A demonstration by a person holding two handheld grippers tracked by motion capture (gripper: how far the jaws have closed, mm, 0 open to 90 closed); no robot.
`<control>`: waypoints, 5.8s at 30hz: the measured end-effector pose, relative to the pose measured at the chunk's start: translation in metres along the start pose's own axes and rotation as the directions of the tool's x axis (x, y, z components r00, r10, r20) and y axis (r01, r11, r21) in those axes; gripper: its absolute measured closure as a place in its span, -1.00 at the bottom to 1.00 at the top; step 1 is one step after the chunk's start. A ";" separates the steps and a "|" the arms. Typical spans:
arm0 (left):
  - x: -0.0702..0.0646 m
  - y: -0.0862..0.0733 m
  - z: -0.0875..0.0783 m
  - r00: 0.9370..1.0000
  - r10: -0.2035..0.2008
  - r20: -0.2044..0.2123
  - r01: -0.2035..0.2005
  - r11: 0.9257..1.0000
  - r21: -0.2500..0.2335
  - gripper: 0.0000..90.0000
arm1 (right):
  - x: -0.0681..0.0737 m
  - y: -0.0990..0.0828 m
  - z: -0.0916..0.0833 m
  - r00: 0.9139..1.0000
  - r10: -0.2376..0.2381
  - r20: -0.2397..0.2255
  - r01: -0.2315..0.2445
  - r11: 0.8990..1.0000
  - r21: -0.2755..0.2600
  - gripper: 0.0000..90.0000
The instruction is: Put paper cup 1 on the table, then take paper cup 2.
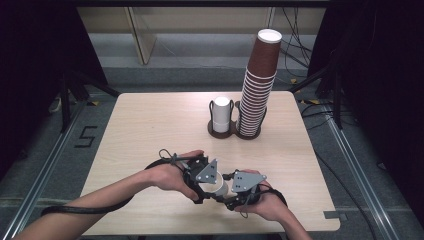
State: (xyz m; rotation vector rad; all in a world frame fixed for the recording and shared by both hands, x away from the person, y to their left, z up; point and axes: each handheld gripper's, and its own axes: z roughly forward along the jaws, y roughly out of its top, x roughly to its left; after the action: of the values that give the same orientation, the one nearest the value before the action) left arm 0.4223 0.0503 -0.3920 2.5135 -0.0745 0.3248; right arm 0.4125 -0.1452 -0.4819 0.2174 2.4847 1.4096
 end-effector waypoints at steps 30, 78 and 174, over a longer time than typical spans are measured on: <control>-0.010 -0.064 -0.008 0.852 -0.496 -0.167 0.372 0.798 -0.473 -0.73 | -0.030 -0.028 -0.045 0.887 0.317 0.336 -0.246 0.940 -0.236 -0.23; -0.033 -0.112 0.009 0.743 -0.642 -0.187 0.475 0.704 -0.528 -0.72 | -0.141 -0.091 -0.071 0.504 0.507 0.699 -0.605 0.785 -0.134 -0.26; 0.216 0.100 0.045 0.783 -0.575 -0.238 0.277 0.664 -0.695 -0.96 | -0.239 0.167 -0.119 0.662 0.496 0.563 -0.333 0.867 -0.372 -0.98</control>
State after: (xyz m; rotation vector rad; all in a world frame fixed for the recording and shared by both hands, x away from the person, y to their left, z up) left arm 0.6284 -0.0534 -0.3179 1.6519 0.5299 0.5528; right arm 0.6021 -0.2196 -0.2411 1.0925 1.7226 1.4456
